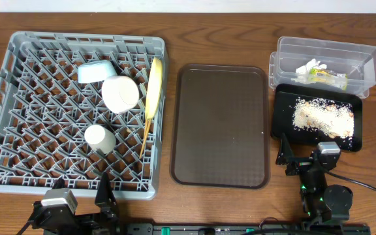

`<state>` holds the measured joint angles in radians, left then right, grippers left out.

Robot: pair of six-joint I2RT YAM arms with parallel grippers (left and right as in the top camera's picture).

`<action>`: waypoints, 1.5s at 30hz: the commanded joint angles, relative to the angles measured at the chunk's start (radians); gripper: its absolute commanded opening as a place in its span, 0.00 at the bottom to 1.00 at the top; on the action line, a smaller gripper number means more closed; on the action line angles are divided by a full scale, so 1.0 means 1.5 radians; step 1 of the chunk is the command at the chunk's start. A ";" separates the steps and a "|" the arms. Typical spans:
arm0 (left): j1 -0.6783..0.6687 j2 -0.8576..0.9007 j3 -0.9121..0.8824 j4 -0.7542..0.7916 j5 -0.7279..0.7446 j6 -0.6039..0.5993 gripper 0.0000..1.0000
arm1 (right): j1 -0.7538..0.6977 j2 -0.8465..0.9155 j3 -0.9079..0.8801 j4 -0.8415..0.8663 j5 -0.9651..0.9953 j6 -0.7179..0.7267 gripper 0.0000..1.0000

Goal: Sort waste into correct bins and load items into the dishwasher

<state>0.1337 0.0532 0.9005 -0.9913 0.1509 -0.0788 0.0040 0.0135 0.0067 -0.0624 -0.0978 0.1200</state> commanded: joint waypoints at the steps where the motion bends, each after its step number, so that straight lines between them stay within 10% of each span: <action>1: -0.002 -0.002 -0.003 0.001 0.001 -0.004 0.94 | 0.011 -0.005 -0.001 -0.002 -0.008 -0.006 0.99; 37: -0.002 -0.002 -0.012 -0.016 -0.004 -0.003 0.94 | 0.011 -0.005 -0.001 -0.002 -0.008 -0.006 0.99; 45: -0.001 -0.012 -0.184 0.084 -0.021 -0.004 0.94 | 0.011 -0.005 -0.001 -0.002 -0.008 -0.006 0.99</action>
<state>0.1337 0.0509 0.7151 -0.9165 0.1310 -0.0788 0.0040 0.0128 0.0067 -0.0628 -0.0986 0.1204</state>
